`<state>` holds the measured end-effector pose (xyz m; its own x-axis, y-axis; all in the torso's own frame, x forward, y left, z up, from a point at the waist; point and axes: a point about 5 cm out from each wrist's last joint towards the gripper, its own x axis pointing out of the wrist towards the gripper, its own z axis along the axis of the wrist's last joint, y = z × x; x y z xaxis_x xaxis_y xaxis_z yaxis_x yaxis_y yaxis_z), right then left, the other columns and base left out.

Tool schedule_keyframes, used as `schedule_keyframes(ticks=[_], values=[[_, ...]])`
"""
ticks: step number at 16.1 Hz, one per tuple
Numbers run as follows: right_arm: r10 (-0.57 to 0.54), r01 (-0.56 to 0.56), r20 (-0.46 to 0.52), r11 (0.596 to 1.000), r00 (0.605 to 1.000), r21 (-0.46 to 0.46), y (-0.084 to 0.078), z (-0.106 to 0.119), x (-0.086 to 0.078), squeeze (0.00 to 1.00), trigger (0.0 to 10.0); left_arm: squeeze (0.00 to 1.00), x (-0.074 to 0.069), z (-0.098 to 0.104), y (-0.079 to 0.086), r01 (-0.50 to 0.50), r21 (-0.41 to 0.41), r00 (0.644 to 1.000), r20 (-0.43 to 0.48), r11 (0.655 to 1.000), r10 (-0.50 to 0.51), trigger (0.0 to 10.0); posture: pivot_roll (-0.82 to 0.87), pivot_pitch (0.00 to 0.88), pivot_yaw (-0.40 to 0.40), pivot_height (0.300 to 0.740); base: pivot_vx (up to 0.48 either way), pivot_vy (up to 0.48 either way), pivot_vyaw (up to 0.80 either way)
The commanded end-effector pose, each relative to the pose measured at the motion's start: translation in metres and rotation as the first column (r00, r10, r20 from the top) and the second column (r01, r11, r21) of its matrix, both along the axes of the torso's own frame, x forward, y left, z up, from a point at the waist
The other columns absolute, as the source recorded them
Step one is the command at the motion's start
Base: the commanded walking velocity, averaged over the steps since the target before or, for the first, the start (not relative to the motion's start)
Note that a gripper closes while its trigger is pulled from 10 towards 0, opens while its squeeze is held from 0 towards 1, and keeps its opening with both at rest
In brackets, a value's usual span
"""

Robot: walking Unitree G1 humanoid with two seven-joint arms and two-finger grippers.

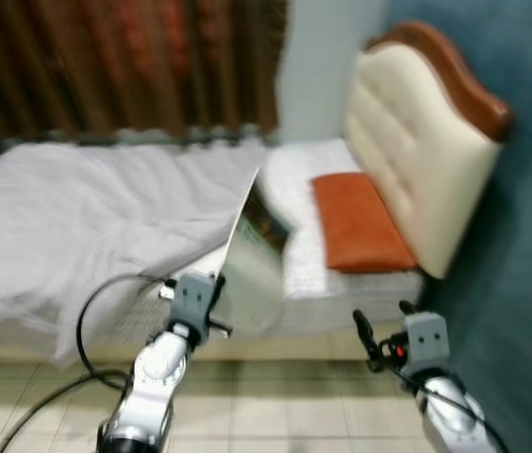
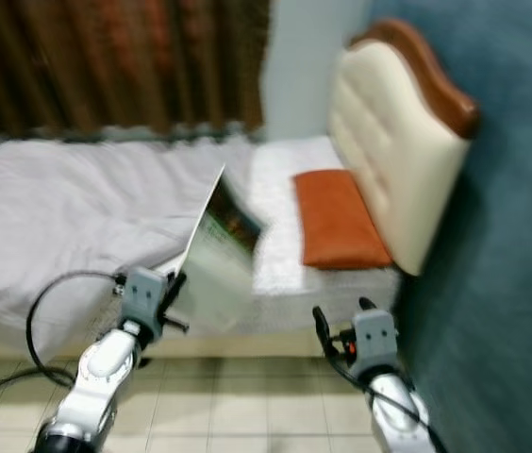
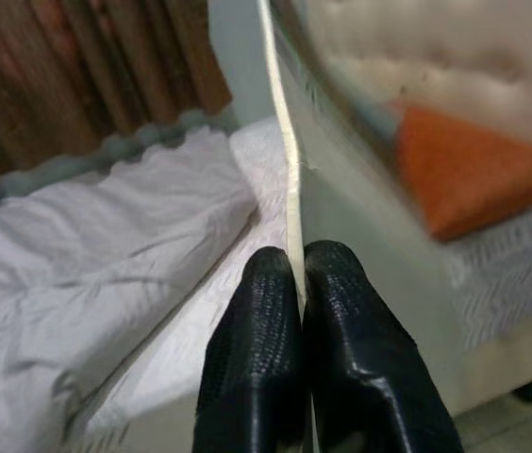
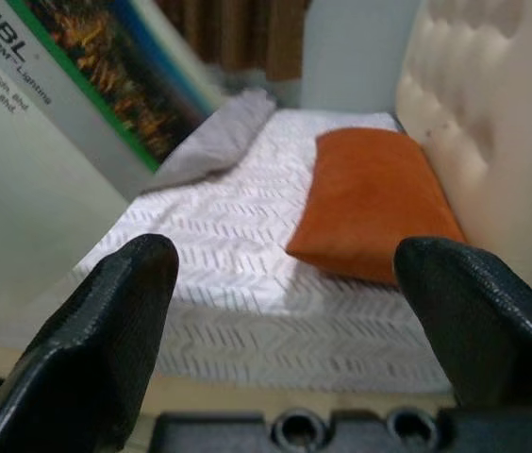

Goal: Clean up the room

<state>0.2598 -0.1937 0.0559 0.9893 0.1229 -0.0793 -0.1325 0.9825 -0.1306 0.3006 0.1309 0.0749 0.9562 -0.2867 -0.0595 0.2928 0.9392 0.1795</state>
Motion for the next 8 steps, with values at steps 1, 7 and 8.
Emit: schedule_keyframes(ticks=[1, 7, 8], values=[[0.007, -0.007, 0.011, 1.000, 1.000, -0.003, 0.0011, 0.0028, 0.0030, 0.00, 10.0, 0.00, 0.0055, 0.0089, 0.0029, -0.002, -0.007, 0.999, 0.036, 1.000, 0.002, 10.0, -0.03, 0.000, 0.030, 0.740, 0.480, 0.000, 0.00], [0.007, -0.007, -0.007, 1.000, 1.000, -0.007, -0.0001, -0.0030, -0.0008, 0.00, 10.0, 0.00, 0.0079, 0.0057, -0.0009, 0.031, -0.003, 0.999, 0.021, 1.000, -0.031, 10.0, -0.04, 0.000, 0.036, 0.740, 0.480, 0.000, 0.00], [0.007, -0.008, -0.007, 1.000, 1.000, -0.008, -0.0001, -0.0029, -0.0007, 0.00, 10.0, 0.00, 0.0087, 0.0063, -0.0007, 0.032, -0.002, 0.999, 0.022, 0.999, -0.032, 10.0, -0.04, 0.000, 0.037, 0.740, 0.480, 0.000, 0.00]])
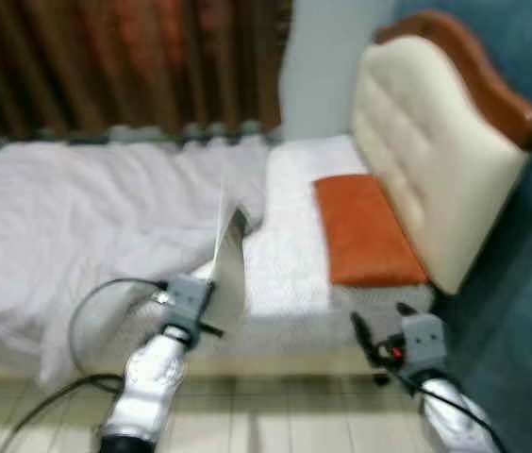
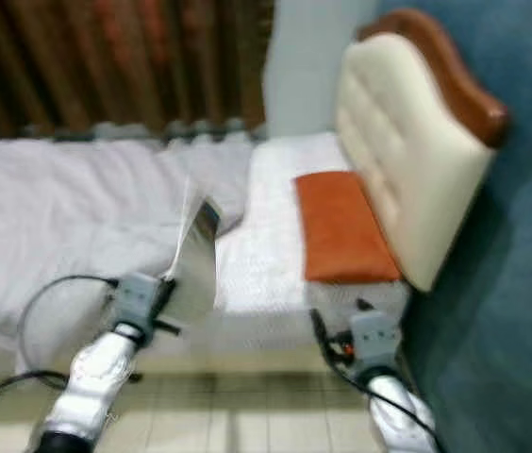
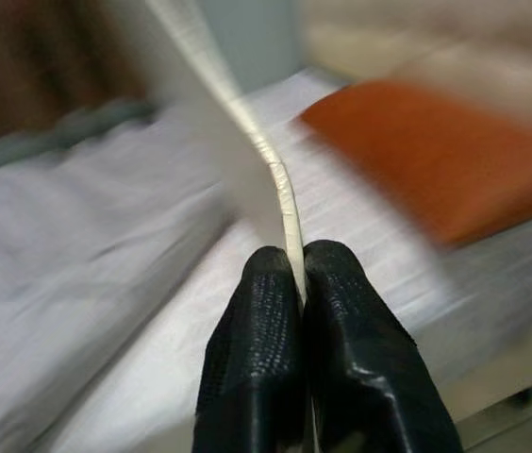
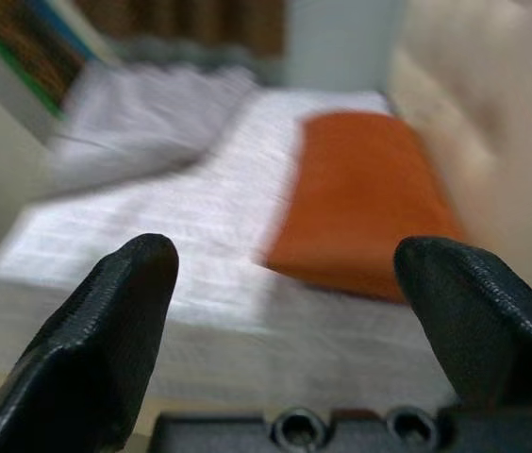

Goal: Clean up the room

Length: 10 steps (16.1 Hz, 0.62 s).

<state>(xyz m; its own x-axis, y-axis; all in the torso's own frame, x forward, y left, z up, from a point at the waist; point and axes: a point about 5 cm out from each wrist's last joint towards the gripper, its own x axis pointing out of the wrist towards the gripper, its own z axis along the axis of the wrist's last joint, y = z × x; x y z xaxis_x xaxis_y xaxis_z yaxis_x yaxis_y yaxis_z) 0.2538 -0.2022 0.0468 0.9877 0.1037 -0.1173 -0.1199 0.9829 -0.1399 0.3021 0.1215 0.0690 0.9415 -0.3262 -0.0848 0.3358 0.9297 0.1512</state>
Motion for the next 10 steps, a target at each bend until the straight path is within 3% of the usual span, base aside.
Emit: schedule_keyframes(ticks=[1, 10], values=[[0.026, -0.026, 0.031, 1.000, 0.999, 0.004, 0.0085, 0.0062, 0.0054, 0.00, 10.0, 0.00, 0.0081, 0.0127, 0.0095, -0.008, 0.016, 0.998, 0.057, 1.000, 0.007, 10.0, -0.04, 0.000, 0.038, 0.740, 0.480, 0.000, 0.00], [0.029, -0.029, 0.024, 1.000, 0.999, -0.004, 0.0073, 0.0036, 0.0025, 0.00, 10.0, 0.00, 0.0130, 0.0145, 0.0089, 0.009, 0.027, 0.998, 0.060, 1.000, -0.011, 10.0, -0.05, 0.000, 0.050, 0.740, 0.480, 0.000, 0.00]])
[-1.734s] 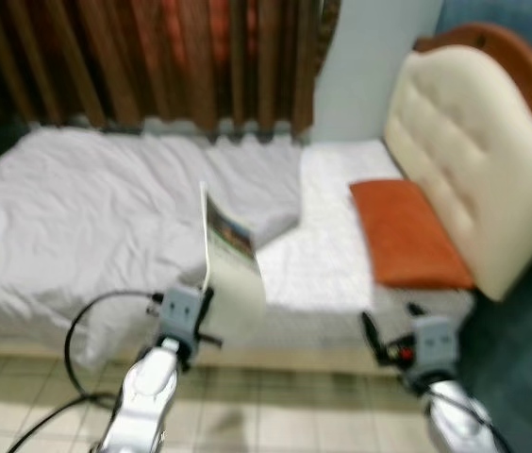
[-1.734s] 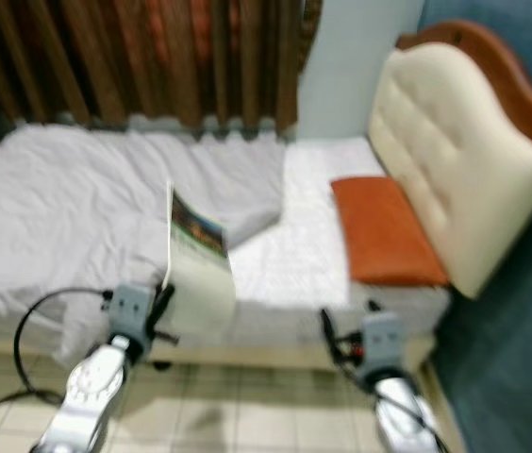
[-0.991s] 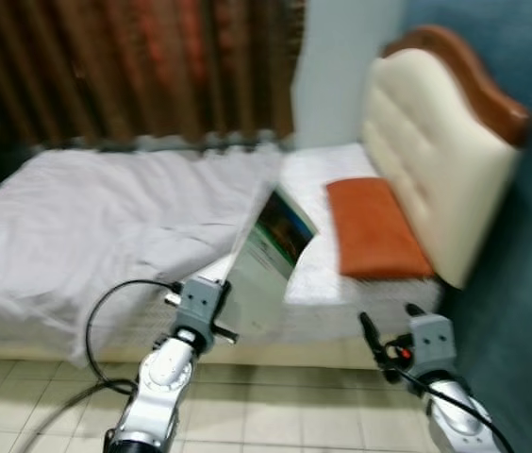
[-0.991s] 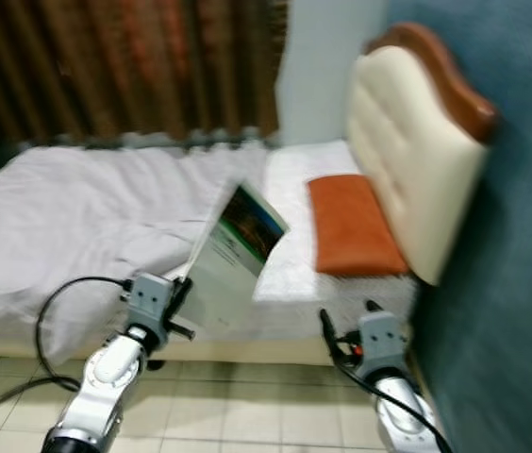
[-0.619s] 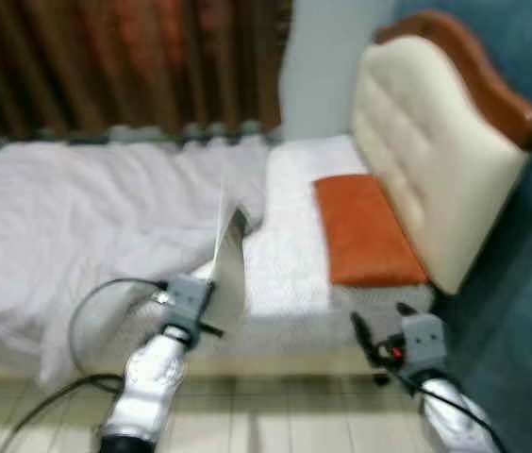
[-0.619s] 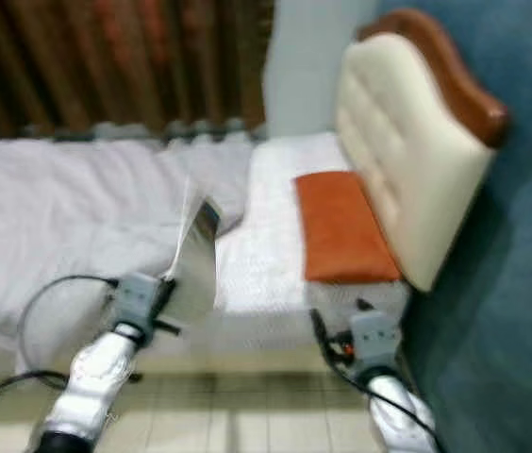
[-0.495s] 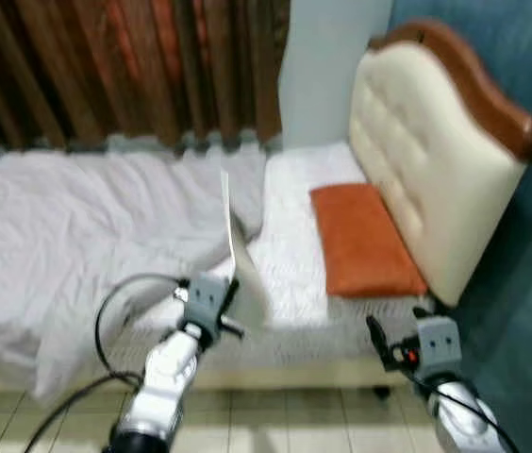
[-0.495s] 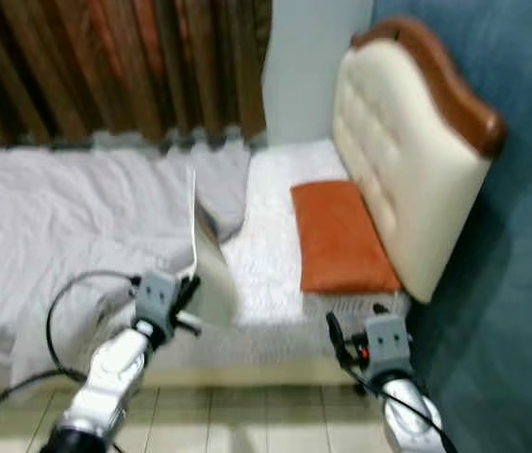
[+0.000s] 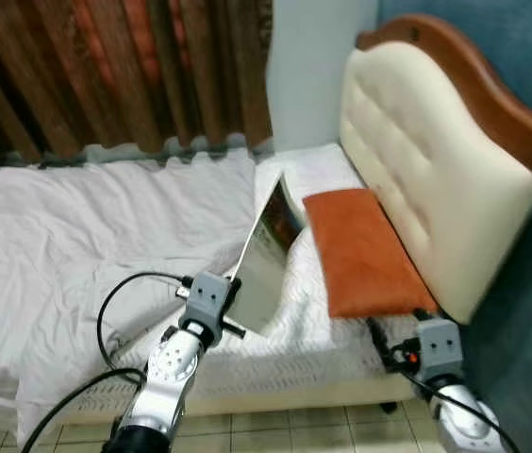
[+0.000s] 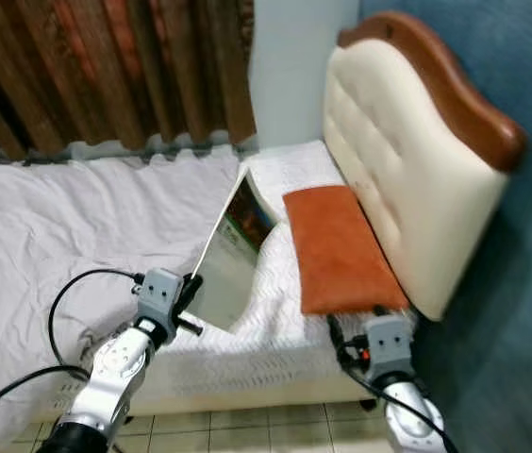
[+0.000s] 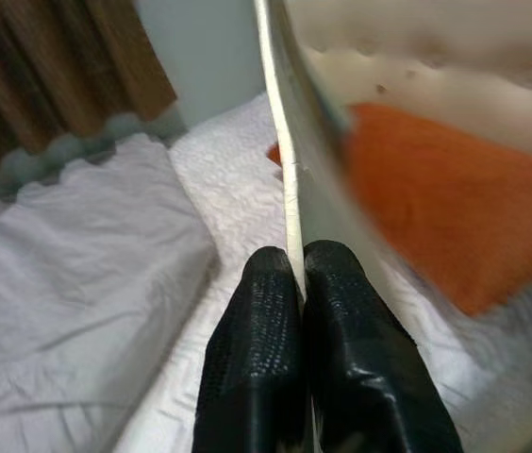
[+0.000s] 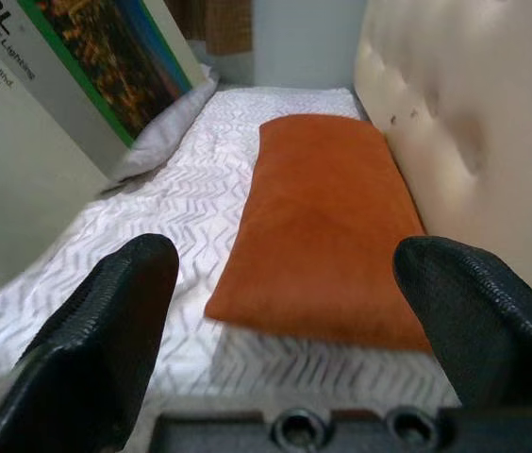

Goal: Clean up the room

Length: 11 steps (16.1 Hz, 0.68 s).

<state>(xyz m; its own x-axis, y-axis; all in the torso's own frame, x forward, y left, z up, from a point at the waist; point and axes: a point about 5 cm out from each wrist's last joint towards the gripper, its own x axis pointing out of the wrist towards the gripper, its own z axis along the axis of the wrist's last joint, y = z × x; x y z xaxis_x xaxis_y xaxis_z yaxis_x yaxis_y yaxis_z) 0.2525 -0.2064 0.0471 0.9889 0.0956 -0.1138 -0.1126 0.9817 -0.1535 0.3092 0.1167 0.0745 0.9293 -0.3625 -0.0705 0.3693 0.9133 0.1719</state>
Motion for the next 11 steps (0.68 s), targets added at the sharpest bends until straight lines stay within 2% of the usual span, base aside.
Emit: schedule_keyframes(ticks=[1, 8, 11], values=[[0.035, -0.036, 0.017, 0.999, 0.999, 0.009, 0.012, 0.003, 0.003, 0.00, 10.0, 0.00, 0.007, 0.009, 0.014, -0.028, 0.011, 0.999, 0.041, 1.000, 0.027, 10.0, -0.05, 0.000, 0.051, 0.740, 0.480, 0.000, 0.00], [0.026, -0.026, 0.012, 1.000, 1.000, 0.006, 0.011, 0.001, 0.000, 0.00, 10.0, 0.00, 0.011, 0.011, 0.008, 0.011, 0.022, 0.999, 0.043, 1.000, -0.012, 10.0, -0.07, 0.000, 0.070, 0.740, 0.480, 0.000, 0.00], [0.024, -0.024, 0.011, 1.000, 1.000, 0.008, 0.013, 0.000, -0.006, 0.00, 10.0, 0.00, 0.016, 0.014, -0.007, 0.080, 0.020, 0.996, 0.046, 0.997, -0.081, 10.0, -0.10, 0.000, 0.078, 0.740, 0.480, 0.000, 0.00]])
